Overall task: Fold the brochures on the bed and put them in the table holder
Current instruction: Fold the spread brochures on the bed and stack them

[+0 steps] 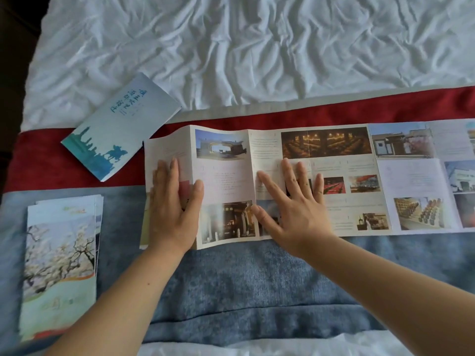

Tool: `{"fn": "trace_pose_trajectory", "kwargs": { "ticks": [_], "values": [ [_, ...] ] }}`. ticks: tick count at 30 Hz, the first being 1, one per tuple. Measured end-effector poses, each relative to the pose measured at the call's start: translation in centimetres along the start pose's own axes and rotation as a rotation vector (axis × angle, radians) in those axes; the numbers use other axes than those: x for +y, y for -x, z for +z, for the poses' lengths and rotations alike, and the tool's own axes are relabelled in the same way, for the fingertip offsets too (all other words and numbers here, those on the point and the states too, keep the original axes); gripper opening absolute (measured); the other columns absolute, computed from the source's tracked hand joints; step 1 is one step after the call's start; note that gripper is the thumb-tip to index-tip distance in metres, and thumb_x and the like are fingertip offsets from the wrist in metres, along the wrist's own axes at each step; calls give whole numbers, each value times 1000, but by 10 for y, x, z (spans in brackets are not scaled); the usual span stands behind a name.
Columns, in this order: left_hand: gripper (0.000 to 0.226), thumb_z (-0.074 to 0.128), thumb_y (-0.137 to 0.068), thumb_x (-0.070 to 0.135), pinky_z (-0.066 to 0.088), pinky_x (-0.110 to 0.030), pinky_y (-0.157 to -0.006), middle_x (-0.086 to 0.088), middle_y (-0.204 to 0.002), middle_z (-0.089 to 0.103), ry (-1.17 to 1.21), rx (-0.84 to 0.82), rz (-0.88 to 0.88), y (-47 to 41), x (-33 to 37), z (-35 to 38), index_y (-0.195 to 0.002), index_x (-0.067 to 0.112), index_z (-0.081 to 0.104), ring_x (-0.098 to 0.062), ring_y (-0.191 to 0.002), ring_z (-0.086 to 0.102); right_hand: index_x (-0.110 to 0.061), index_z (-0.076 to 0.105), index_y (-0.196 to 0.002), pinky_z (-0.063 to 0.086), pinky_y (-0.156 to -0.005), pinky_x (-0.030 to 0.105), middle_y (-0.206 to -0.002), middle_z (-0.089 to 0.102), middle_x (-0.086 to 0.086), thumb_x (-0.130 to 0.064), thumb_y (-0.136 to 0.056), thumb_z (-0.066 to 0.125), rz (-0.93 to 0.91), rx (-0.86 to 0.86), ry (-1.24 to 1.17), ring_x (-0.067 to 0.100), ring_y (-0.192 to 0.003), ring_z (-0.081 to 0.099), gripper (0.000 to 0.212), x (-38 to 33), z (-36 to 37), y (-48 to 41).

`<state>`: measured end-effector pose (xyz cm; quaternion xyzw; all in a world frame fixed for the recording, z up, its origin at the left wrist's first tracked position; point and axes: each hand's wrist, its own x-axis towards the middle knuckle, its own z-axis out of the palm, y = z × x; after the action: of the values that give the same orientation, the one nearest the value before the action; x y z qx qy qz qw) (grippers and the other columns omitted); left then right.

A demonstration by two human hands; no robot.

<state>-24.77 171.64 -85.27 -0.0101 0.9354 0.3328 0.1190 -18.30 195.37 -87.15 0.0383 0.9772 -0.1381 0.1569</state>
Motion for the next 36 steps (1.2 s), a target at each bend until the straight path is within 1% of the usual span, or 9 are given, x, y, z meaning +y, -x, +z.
{"fn": "trace_pose_trajectory", "kwargs": {
  "ticks": [7,11,16,19,22,26,30,33,36],
  "values": [
    [80,14,-92,73,-6,-48,-127,10,-171,-3,81,-43,75,8,12,1,-161,36,0,-8,-156,-8,-54,-15,-156,-14,-124,59,-170,-25,2,-84,-94,15,8,74,27,30,-153,-32,76,1,10,1],
    [72,11,-89,82,-19,-47,-123,21,-168,-11,107,-80,113,14,25,6,-153,55,-11,-5,-154,-19,-53,-13,-157,-11,-125,58,-170,-25,2,-83,-95,13,-1,78,13,28,-153,-31,74,2,10,1],
    [70,6,-84,89,-24,-42,-117,25,-166,-18,199,-50,98,16,42,4,-149,66,-7,-4,-152,-24,-53,-15,-157,-12,-125,58,-169,-28,1,-84,-94,12,-7,56,13,28,-152,-33,75,2,8,2],
    [64,11,-83,89,-15,-45,-123,17,-167,-18,242,-41,1,10,40,-4,-142,72,-5,-5,-153,-20,-53,-16,-157,-13,-124,59,-168,-30,1,-85,-94,13,-16,34,12,29,-152,-34,76,4,7,2],
    [71,20,-80,86,5,-32,-120,11,-169,-16,306,-1,-118,4,35,-13,-146,69,0,6,-145,-6,-54,-16,-156,-14,-123,59,-168,-31,2,-85,-93,13,-26,27,12,30,-151,-35,76,4,5,1],
    [88,49,-79,84,18,-49,-120,9,-170,-11,233,56,-159,0,21,-27,-151,63,3,-17,-156,5,-54,-18,-155,-15,-123,59,-166,-34,2,-86,-93,10,-27,21,30,30,-150,-37,76,4,5,2],
    [111,79,-67,73,36,-47,-116,5,-163,23,185,196,-166,-12,6,-48,-156,47,18,-18,-148,30,-54,-17,-156,-13,-124,60,-167,-32,4,-86,-92,10,-14,32,43,31,-151,-35,76,3,7,1],
    [110,84,-63,70,42,-35,-106,13,-152,44,207,290,-164,-16,-4,-61,-153,44,25,-5,-133,44,-53,-15,-157,-10,-124,61,-168,-28,5,-86,-93,11,-12,39,51,34,-152,-32,76,3,8,1],
    [98,81,-74,63,47,-41,-106,14,-149,50,151,314,-133,-8,-5,-65,-153,42,28,-7,-132,50,-53,-14,-157,-10,-124,61,-169,-28,4,-85,-93,13,-13,53,53,33,-153,-31,76,4,11,1]
  ]
}}
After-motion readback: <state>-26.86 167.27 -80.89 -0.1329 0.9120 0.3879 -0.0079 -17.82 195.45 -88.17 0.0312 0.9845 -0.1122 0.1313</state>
